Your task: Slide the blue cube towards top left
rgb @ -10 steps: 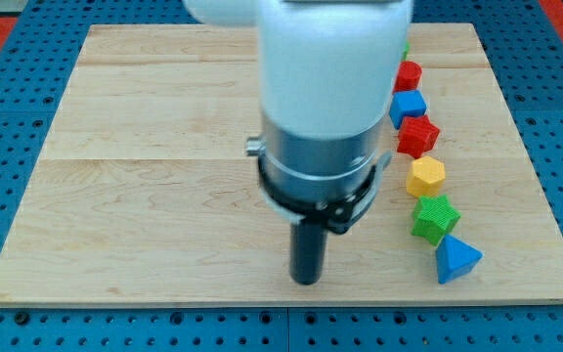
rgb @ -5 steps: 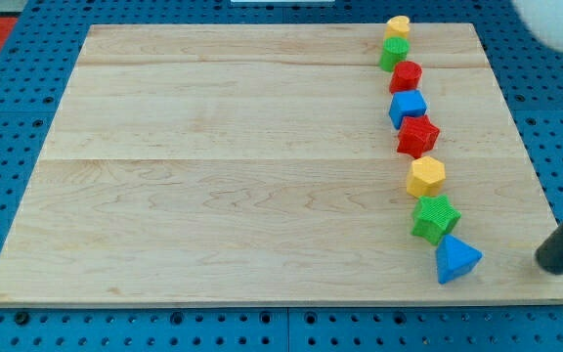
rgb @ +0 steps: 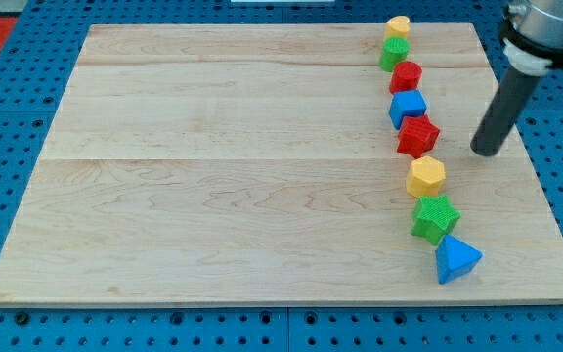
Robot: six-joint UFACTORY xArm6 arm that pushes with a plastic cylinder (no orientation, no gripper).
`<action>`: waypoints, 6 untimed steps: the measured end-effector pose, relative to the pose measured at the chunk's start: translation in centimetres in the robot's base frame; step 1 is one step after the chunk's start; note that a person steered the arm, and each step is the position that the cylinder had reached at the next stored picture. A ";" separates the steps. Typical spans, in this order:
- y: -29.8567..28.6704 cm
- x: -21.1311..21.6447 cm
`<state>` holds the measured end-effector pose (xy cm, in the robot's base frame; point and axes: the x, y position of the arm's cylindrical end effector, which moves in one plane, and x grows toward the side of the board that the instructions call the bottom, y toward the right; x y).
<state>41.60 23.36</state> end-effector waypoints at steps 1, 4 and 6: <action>0.0 -2.6; -10.8 -6.0; -11.9 -6.0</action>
<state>35.57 11.45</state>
